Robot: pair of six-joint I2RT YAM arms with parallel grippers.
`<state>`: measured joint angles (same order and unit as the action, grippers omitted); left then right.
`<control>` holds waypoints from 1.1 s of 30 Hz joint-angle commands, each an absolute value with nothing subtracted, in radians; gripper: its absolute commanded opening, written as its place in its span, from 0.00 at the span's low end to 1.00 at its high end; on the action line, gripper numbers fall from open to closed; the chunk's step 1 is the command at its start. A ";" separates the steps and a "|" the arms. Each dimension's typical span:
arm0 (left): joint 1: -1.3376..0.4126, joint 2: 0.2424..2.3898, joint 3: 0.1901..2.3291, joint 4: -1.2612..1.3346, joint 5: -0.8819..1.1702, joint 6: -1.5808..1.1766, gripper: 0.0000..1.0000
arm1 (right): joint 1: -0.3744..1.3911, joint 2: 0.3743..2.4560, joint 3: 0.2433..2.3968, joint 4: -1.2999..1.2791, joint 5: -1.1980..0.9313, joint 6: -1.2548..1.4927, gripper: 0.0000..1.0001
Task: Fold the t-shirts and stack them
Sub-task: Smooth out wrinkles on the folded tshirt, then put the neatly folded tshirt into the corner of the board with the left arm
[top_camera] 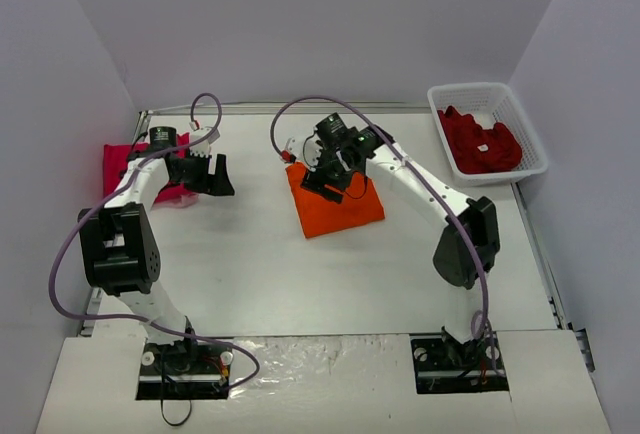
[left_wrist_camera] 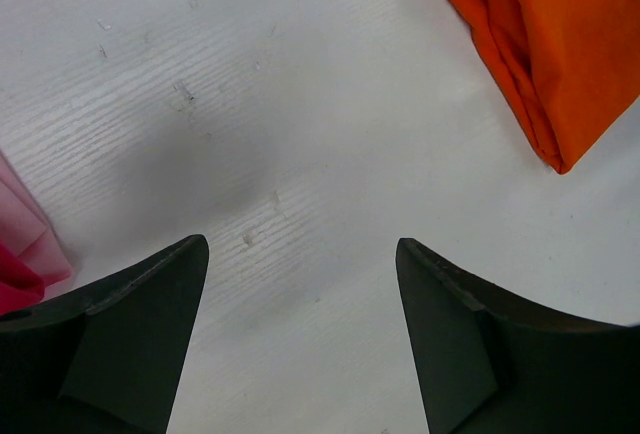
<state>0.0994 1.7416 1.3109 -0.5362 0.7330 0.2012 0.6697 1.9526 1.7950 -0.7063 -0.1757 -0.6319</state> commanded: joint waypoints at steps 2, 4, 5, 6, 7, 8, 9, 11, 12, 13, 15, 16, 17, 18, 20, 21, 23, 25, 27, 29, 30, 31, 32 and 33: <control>0.101 1.677 1.315 -0.519 0.765 0.200 0.78 | 0.693 1.852 1.786 -0.744 -0.151 -0.620 0.61; 0.103 1.678 1.307 -0.508 0.772 0.189 0.78 | 0.748 1.838 1.714 -0.697 -0.039 -0.621 0.61; 0.104 1.681 1.304 -0.503 0.776 0.169 0.78 | 0.768 1.824 1.683 -0.675 -0.003 -0.618 0.62; 0.110 1.681 1.298 -0.486 0.790 0.149 0.78 | 0.788 1.821 1.628 -0.643 0.068 -0.620 0.65; 0.117 1.680 1.276 -0.444 0.807 0.131 0.78 | 0.828 1.816 1.603 -0.629 0.096 -0.621 0.68; 0.124 1.678 1.267 -0.427 0.821 0.098 0.78 | 0.847 1.816 1.579 -0.615 0.119 -0.626 0.70; 0.129 1.675 1.261 -0.414 0.831 0.085 0.78 | 0.863 1.819 1.559 -0.595 0.136 -0.629 0.71; 0.141 1.672 1.253 -0.391 0.841 0.055 0.78 | 0.908 1.833 1.514 -0.568 0.181 -0.630 0.75; 0.147 1.671 1.250 -0.384 0.853 0.042 0.78 | 0.922 1.839 1.503 -0.554 0.198 -0.627 0.75; 0.156 1.669 1.243 -0.368 0.865 0.031 0.78 | 0.934 1.853 1.485 -0.543 0.225 -0.626 0.76; 0.164 1.671 1.230 -0.333 0.883 -0.007 0.78 | 0.966 1.870 1.464 -0.483 0.279 -0.609 0.75; 0.172 1.671 1.218 -0.325 0.893 -0.035 0.78 | 0.982 1.888 1.448 -0.448 0.316 -0.609 0.75; 0.172 1.672 1.216 -0.319 0.894 -0.037 0.78 | 0.988 1.900 1.448 -0.436 0.334 -0.594 0.74; 0.172 1.672 1.213 -0.319 0.890 -0.037 0.78 | 0.992 1.926 1.453 -0.431 0.344 -0.585 0.73; 0.175 1.677 1.210 -0.319 0.885 -0.032 0.78 | 1.006 1.951 1.471 -0.423 0.354 -0.571 0.71; 0.175 1.675 1.210 -0.318 0.884 -0.032 0.78 | 1.011 1.974 1.479 -0.422 0.354 -0.554 0.71; 0.176 1.677 1.209 -0.316 0.885 -0.034 0.78 | 1.023 1.997 1.499 -0.422 0.362 -0.548 0.70; 0.178 1.675 1.209 -0.316 0.882 -0.032 0.78 | 1.034 2.029 1.509 -0.422 0.365 -0.537 0.70; 0.178 1.674 1.206 -0.318 0.879 -0.028 0.78 | 1.043 2.055 1.522 -0.419 0.368 -0.529 0.70; 0.178 1.674 1.204 -0.316 0.879 -0.025 0.78 | 1.046 2.069 1.532 -0.420 0.371 -0.525 0.70; 0.178 1.675 1.204 -0.316 0.879 -0.026 0.78 | 1.048 2.081 1.535 -0.422 0.373 -0.523 0.69; 0.178 1.675 1.204 -0.316 0.880 -0.025 0.78 | 1.048 2.085 1.537 -0.422 0.373 -0.523 0.69; 0.178 1.677 1.204 -0.314 0.882 -0.025 0.78 | 1.049 2.089 1.542 -0.420 0.373 -0.520 0.69; 0.178 1.675 1.203 -0.316 0.882 -0.025 0.78 | 1.051 2.097 1.543 -0.422 0.374 -0.519 0.69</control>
